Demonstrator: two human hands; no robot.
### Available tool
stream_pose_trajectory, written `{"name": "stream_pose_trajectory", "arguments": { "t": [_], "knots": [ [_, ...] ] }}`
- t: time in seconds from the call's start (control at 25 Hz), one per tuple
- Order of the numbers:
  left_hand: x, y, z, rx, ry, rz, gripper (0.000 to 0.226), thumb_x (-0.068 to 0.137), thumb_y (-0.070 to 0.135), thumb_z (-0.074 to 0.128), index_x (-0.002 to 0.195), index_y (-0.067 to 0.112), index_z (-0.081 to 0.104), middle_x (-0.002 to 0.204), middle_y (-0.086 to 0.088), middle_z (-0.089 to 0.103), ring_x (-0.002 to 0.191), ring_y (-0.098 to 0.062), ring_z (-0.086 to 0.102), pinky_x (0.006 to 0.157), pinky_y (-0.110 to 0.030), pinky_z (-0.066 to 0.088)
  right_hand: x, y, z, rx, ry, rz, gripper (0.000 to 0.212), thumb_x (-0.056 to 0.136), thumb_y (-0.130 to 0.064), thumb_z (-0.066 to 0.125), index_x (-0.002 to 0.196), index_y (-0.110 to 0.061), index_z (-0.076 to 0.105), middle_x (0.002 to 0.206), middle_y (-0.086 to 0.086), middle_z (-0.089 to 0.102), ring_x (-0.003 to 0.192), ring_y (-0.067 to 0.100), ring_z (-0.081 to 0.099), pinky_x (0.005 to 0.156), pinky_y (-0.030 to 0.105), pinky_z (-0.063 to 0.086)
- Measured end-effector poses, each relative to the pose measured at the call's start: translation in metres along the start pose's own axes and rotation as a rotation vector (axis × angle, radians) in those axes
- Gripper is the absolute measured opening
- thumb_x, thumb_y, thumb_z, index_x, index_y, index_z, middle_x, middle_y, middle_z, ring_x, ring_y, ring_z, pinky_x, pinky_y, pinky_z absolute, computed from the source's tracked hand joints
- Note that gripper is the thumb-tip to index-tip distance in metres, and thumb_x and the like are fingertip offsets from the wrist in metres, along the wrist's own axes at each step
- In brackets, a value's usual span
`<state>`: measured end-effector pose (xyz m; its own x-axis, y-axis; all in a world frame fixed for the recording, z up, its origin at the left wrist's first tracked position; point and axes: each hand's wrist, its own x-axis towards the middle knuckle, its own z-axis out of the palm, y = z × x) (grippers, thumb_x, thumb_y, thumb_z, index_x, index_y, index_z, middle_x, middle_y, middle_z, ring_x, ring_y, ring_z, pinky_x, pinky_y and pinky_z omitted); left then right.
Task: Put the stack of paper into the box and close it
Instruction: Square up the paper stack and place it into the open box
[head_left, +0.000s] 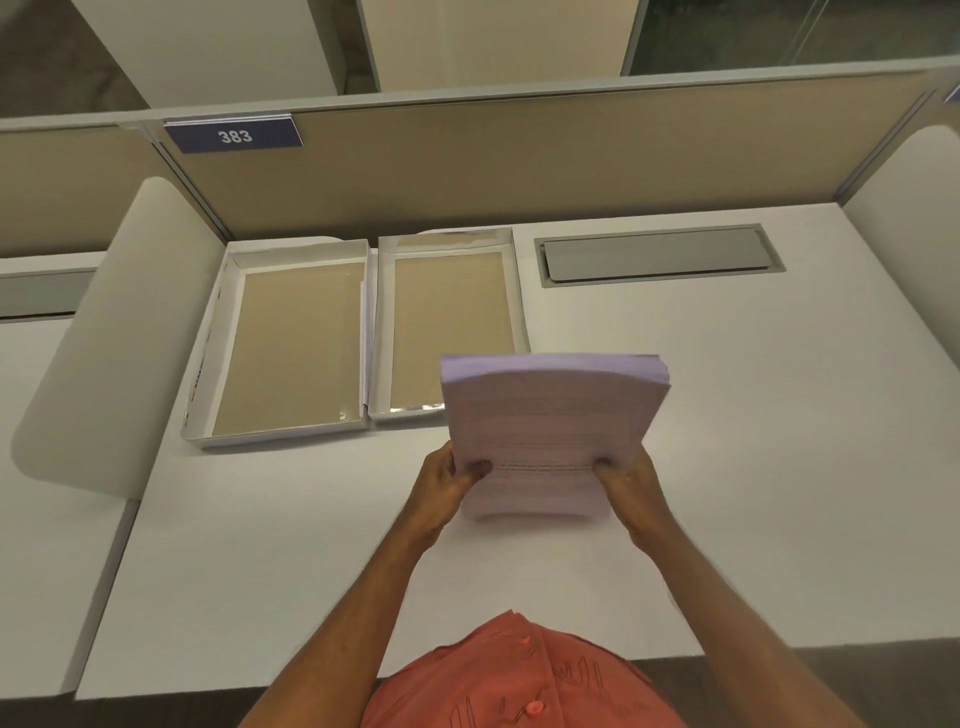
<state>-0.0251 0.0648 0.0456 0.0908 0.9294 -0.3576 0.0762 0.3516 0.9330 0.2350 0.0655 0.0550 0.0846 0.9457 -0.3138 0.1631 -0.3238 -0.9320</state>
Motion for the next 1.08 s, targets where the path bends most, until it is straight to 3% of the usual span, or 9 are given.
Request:
{"name": "stream_pose_trajectory", "arguments": {
  "t": [0.12,0.2,0.4,0.56,0.68,0.8,0.88,1.0,1.08],
  "knots": [
    [0.030,0.027,-0.022,-0.057,0.071,0.044,0.031,0.101,0.015,0.066,0.130,0.026,0.066,0.123,0.007,0.079,0.113,-0.011,0.075,0.088,-0.021,0.061,0.040,-0.043,0.019,0.023,-0.005,-0.030,0.041,0.080,-0.019,0.055,0.115,-0.039,0.056,0.115,-0.010,0.068,0.095,-0.009,0.070,0.072,0.014,0.059],
    [0.059,0.051,-0.042,-0.095,0.151,0.056,0.034,0.101,0.016,0.067,0.133,0.022,0.062,0.122,0.005,0.078,0.110,-0.014,0.076,0.084,-0.025,0.064,0.075,-0.073,0.038,0.010,-0.016,-0.052,0.034,0.080,-0.021,0.056,0.112,-0.034,0.050,0.115,-0.008,0.062,0.088,-0.012,0.068,0.065,0.012,0.057],
    [0.145,0.088,-0.090,-0.070,0.296,-0.029,0.038,0.100,0.019,0.067,0.137,0.013,0.059,0.128,-0.007,0.073,0.109,-0.026,0.074,0.090,-0.043,0.063,0.165,-0.110,0.086,-0.020,0.017,-0.016,0.040,0.095,-0.008,0.057,0.133,-0.014,0.045,0.130,0.006,0.063,0.110,0.019,0.065,0.078,0.027,0.052],
    [0.201,0.078,-0.114,0.019,0.311,-0.163,0.039,0.101,0.020,0.067,0.137,0.007,0.060,0.128,-0.009,0.072,0.113,-0.029,0.072,0.078,-0.029,0.060,0.214,-0.102,0.119,-0.063,0.037,0.125,0.044,0.099,-0.010,0.054,0.141,-0.008,0.045,0.137,0.010,0.061,0.114,0.024,0.062,0.084,0.034,0.052],
    [0.229,0.061,-0.122,0.007,0.306,-0.261,0.031,0.101,0.017,0.067,0.130,0.007,0.062,0.131,-0.014,0.072,0.116,-0.034,0.071,0.099,-0.051,0.060,0.237,-0.085,0.136,-0.107,0.062,0.208,0.044,0.100,-0.010,0.053,0.143,-0.007,0.045,0.140,0.011,0.061,0.118,0.027,0.062,0.096,0.040,0.054],
    [0.245,0.048,-0.124,0.083,0.293,-0.320,0.031,0.101,0.018,0.066,0.130,0.006,0.062,0.132,-0.015,0.071,0.116,-0.035,0.071,0.103,-0.055,0.057,0.249,-0.068,0.147,-0.174,0.074,0.264,0.043,0.101,-0.011,0.052,0.143,-0.007,0.046,0.138,0.011,0.062,0.109,0.022,0.059,0.088,0.035,0.049],
    [0.250,0.040,-0.124,0.172,0.298,-0.349,0.037,0.101,0.020,0.066,0.134,0.004,0.059,0.133,-0.015,0.069,0.116,-0.035,0.070,0.101,-0.050,0.059,0.251,-0.058,0.153,-0.217,0.074,0.270,0.043,0.100,-0.007,0.050,0.143,-0.006,0.047,0.137,0.011,0.063,0.107,0.022,0.058,0.087,0.032,0.046],
    [0.256,0.035,-0.119,0.366,0.339,-0.357,0.040,0.100,0.022,0.067,0.133,0.004,0.054,0.132,-0.014,0.065,0.106,-0.028,0.065,0.083,-0.039,0.055,0.249,-0.047,0.160,-0.297,0.096,0.241,0.044,0.097,-0.002,0.046,0.141,-0.008,0.049,0.134,0.012,0.064,0.104,0.022,0.057,0.087,0.028,0.043],
    [0.256,0.035,-0.112,0.509,0.387,-0.367,0.043,0.099,0.022,0.069,0.132,0.003,0.049,0.130,-0.015,0.063,0.104,-0.031,0.064,0.080,-0.040,0.054,0.247,-0.043,0.164,-0.341,0.119,0.176,0.045,0.094,0.001,0.045,0.138,-0.008,0.051,0.134,0.013,0.062,0.109,0.025,0.059,0.091,0.028,0.044]
  ]
}}
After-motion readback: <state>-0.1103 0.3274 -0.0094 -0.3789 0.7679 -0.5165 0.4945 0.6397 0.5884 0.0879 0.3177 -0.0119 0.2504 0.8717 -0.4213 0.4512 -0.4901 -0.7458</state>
